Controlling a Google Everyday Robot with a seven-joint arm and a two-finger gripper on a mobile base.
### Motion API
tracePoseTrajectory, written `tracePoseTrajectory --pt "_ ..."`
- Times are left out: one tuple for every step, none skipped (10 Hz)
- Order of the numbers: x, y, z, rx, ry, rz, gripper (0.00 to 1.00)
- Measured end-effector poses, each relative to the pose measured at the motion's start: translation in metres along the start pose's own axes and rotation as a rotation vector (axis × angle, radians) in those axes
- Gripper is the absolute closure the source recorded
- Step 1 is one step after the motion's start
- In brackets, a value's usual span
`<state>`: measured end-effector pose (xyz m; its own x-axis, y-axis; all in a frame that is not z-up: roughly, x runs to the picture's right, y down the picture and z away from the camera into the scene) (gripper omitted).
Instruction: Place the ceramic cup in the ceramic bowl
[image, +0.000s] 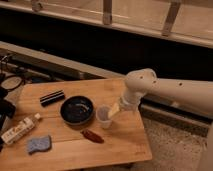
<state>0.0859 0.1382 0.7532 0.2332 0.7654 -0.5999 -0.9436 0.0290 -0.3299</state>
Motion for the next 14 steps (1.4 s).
tracePoseTrajectory --pt "-0.001 0.000 0.002 -0.002 -0.004 -0.006 0.20" --pt "-0.004 0.002 0.007 -0.012 -0.006 -0.015 0.20" --pt "-0.006 0.004 0.008 -0.017 -0.008 -0.022 0.20" --pt "-0.009 0.006 0.009 -0.019 -0.009 -0.028 0.20" --pt "-0.014 0.012 0.011 -0.022 -0.009 -0.042 0.20" --pt "-0.020 0.018 0.015 -0.031 -0.010 -0.055 0.20" --pt "-0.025 0.023 0.020 -0.044 -0.007 -0.062 0.20" --pt "-0.029 0.029 0.026 -0.053 0.000 -0.071 0.22" --pt "-0.034 0.037 0.032 -0.049 0.005 -0.070 0.30" --pt "-0.034 0.039 0.032 -0.045 0.005 -0.067 0.40" --pt "-0.034 0.036 0.030 -0.043 0.002 -0.064 0.48" --pt "-0.031 0.032 0.028 -0.041 0.010 -0.067 0.60" --pt "-0.033 0.035 0.029 -0.044 0.010 -0.073 0.71" --pt "-0.034 0.037 0.030 -0.043 0.011 -0.078 0.79"
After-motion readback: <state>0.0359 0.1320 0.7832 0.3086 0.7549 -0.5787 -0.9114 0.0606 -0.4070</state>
